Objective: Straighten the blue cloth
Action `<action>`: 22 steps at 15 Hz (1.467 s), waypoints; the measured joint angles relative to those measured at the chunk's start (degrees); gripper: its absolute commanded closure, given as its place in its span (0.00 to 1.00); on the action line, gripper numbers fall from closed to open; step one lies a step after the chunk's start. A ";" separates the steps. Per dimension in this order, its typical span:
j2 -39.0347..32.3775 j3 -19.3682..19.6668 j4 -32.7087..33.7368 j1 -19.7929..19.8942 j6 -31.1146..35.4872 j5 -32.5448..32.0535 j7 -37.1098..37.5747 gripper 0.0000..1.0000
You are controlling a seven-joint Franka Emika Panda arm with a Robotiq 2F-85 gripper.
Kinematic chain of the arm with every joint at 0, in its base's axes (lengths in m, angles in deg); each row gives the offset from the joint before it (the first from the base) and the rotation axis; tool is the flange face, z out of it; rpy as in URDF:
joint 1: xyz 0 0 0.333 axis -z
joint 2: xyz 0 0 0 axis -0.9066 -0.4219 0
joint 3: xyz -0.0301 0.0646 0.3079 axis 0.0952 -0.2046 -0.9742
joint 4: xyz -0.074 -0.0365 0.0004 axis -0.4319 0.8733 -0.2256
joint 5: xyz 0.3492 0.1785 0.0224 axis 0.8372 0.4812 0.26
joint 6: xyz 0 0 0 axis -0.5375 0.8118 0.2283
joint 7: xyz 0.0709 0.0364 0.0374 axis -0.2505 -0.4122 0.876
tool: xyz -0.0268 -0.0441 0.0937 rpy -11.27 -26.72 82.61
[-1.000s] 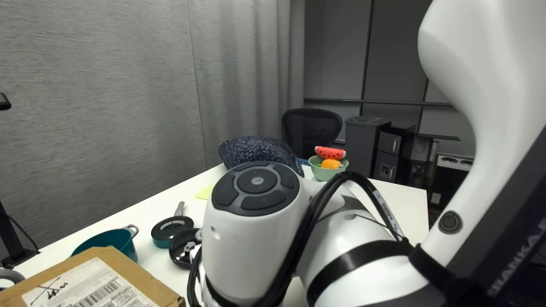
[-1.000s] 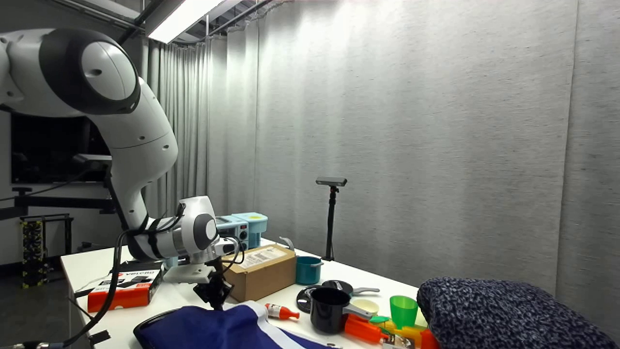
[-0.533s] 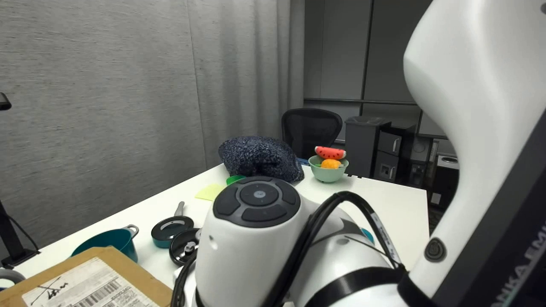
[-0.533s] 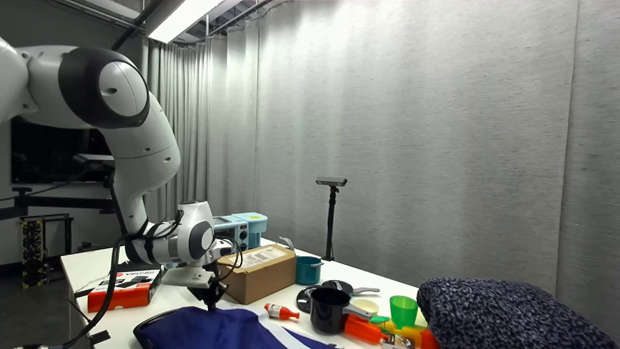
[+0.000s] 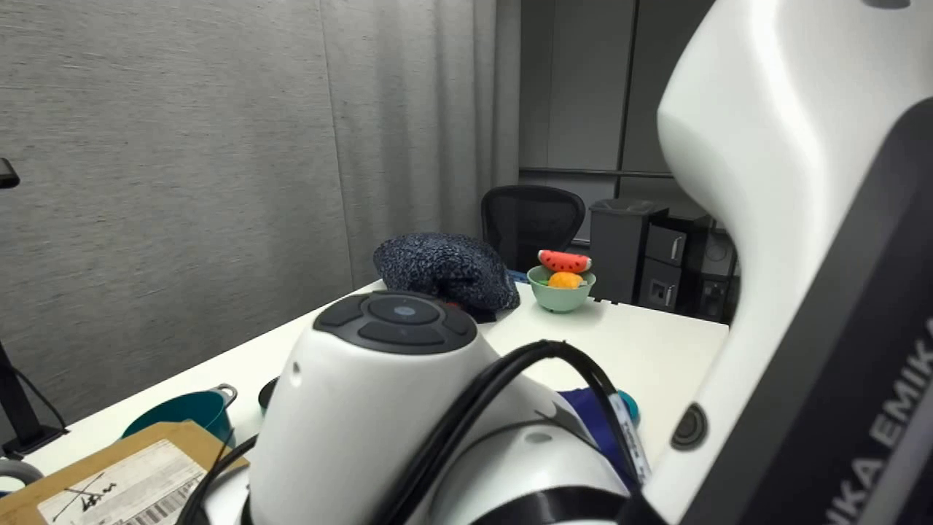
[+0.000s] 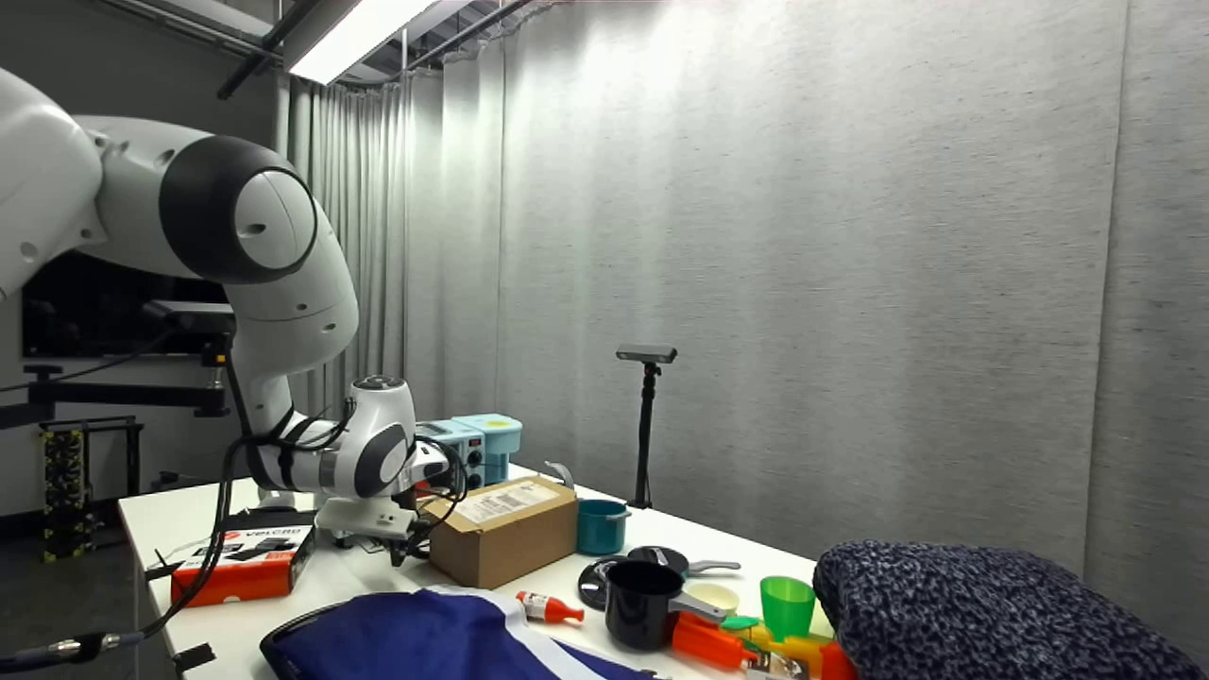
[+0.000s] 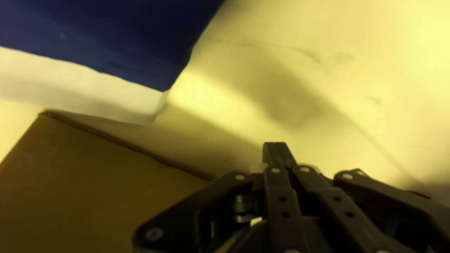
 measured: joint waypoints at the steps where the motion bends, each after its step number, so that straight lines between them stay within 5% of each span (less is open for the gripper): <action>1: 0.03 0.25 0.45 0.11 0.00 0.12 -0.10 1.00; 9: 1.90 12.73 0.63 -5.10 -10.33 -0.48 5.90 1.00; 22: 2.17 12.08 2.10 -5.16 -25.09 -1.60 9.61 1.00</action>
